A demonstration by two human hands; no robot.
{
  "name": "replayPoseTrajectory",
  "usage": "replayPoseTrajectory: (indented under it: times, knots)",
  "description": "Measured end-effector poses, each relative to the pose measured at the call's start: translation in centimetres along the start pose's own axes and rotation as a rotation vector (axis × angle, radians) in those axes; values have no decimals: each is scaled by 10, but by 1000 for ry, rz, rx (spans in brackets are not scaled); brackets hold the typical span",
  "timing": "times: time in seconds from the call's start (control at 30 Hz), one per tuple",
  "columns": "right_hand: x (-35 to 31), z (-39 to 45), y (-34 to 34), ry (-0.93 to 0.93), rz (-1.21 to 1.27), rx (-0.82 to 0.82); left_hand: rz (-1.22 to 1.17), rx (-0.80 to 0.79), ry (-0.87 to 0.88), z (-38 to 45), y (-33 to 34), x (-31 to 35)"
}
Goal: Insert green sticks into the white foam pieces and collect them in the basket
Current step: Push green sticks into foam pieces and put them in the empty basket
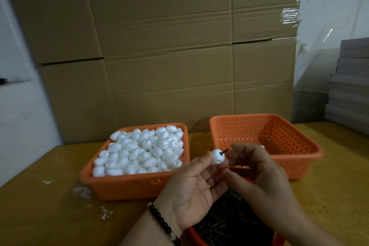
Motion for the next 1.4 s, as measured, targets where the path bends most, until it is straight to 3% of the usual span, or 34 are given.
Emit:
replayPoseTrajectory:
  times: [0.23, 0.4, 0.53, 0.63, 0.73, 0.83, 0.9, 0.97, 1.03, 1.13, 1.27, 1.4]
  knots:
    - [3, 1, 3, 57, 179, 25, -22, -34, -52, 2, 7, -15]
    - [11, 2, 2, 142, 409, 96, 109, -40, -33, 3, 8, -17]
    - [11, 4, -1, 158, 432, 102, 207, 18, -23, 3, 4, -16]
    - [16, 8, -16, 155, 247, 139, 373, 141, 48, -1, -3, -4]
    - [17, 14, -39, 61, -128, 152, 657, 308, 259, -12, -9, 27]
    - [13, 19, -51, -145, -456, 140, 1034, 482, 549, -30, -8, 63]
    - [23, 21, -58, -154, -608, 148, 1316, 639, 729, -44, -6, 83]
    - [36, 22, -64, -96, -705, 134, 1575, 802, 793, -50, -10, 96]
    - [48, 22, -63, -18, -770, 62, 1695, 904, 696, -46, -27, 104]
    - [57, 21, -52, 26, -857, -70, 1757, 907, 471, -34, -51, 104]
    - [45, 17, -33, -49, -900, -160, 1922, 851, 269, -20, -63, 91]
    - [11, 13, -13, -195, -802, -235, 1992, 826, 220, -14, -65, 84]
Point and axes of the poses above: each hand's wrist, its own z-axis towards the middle knuckle, its own y-axis out of the palm, x = y × z, the point moved 10 cm from there along z, towards the middle knuckle, and after that the axes turned 10 degrees about -y, right-handed, at the moved point
